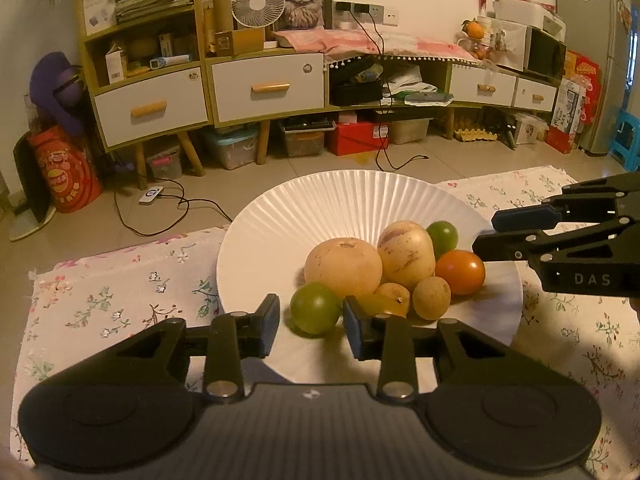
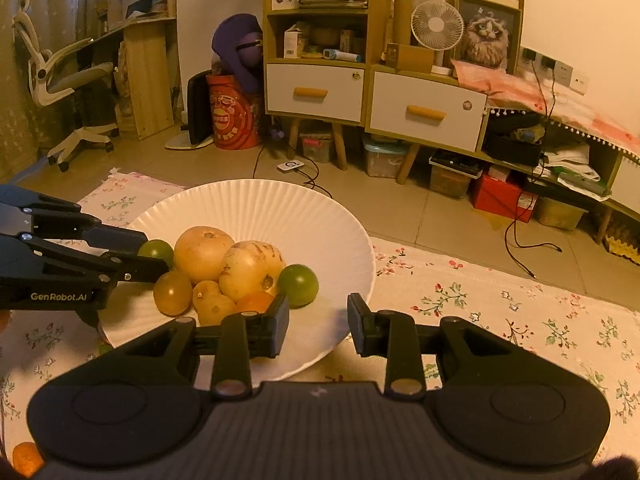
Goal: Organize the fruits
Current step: 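Open both tools to release the green citrus onto the plate, then pull both open tools back from the plate toward the oranges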
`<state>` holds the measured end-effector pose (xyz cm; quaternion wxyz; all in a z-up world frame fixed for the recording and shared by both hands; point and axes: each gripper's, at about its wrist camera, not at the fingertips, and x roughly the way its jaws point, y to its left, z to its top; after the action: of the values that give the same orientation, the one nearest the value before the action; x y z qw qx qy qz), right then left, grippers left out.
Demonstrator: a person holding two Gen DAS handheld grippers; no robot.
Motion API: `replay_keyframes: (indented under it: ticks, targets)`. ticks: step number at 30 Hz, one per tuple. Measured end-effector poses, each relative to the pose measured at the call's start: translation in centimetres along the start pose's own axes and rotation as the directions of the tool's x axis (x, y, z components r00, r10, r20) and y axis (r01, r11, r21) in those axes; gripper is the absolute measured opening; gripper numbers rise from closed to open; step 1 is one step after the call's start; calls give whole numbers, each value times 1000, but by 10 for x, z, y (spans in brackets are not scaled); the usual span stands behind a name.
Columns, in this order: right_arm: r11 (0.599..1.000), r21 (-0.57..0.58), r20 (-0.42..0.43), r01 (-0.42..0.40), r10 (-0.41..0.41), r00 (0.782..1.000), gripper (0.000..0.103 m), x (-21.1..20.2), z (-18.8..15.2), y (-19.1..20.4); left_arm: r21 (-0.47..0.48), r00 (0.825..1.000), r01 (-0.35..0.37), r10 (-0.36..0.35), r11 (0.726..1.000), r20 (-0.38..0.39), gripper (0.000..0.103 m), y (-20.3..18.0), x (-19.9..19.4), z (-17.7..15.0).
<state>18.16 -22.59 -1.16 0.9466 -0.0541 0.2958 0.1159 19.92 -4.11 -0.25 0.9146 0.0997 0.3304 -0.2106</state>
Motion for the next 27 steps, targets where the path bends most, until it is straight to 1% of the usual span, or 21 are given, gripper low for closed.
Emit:
replay_keyframes:
  ticks: [1, 3, 4, 6, 8, 10, 12, 16, 18, 25, 27]
  targets:
    - [1000, 2, 1, 1, -1, 1000, 32, -1, 0, -1, -2, 1000, -2, 2, 1000, 0, 32, 0, -1, 0]
    - [1000, 5, 3, 2, -2, 1000, 35, -3, 1, -1, -1, 1000, -4, 4, 1000, -1, 40, 0, -3, 0]
    - [1000, 6, 4, 2, -2, 1000, 38, -4, 1, 0, 0, 1000, -5, 5, 1000, 0, 42, -1, -4, 0]
    - [1000, 7, 8, 3, -3, 1000, 43, -7, 2, 1, 5, 1000, -4, 4, 1000, 0, 49, -2, -6, -1]
    - [1000, 6, 11, 4, -4, 1000, 50, -10, 1, 2, 6, 1000, -2, 2, 1000, 0, 53, -2, -9, -1]
    - [1000, 7, 13, 6, -6, 1000, 54, -14, 1, 4, 4, 1000, -3, 3, 1000, 1, 57, -3, -13, -1]
    - [1000, 8, 12, 6, -6, 1000, 55, -16, 1, 4, 4, 1000, -2, 2, 1000, -1, 60, -3, -18, -2]
    - [1000, 10, 15, 7, -7, 1000, 60, -25, -1, 6, 10, 1000, -5, 5, 1000, -3, 66, -5, -27, -5]
    - [1000, 11, 15, 10, -10, 1000, 62, -29, -2, 8, 12, 1000, -5, 5, 1000, -4, 71, -7, -32, -6]
    - [1000, 10, 16, 11, -12, 1000, 66, -36, -4, 11, 22, 1000, 3, -3, 1000, -12, 77, -14, -48, -13]
    - [1000, 9, 16, 10, -10, 1000, 67, -37, -4, 12, 22, 1000, 5, -5, 1000, -13, 80, -16, -52, -15]
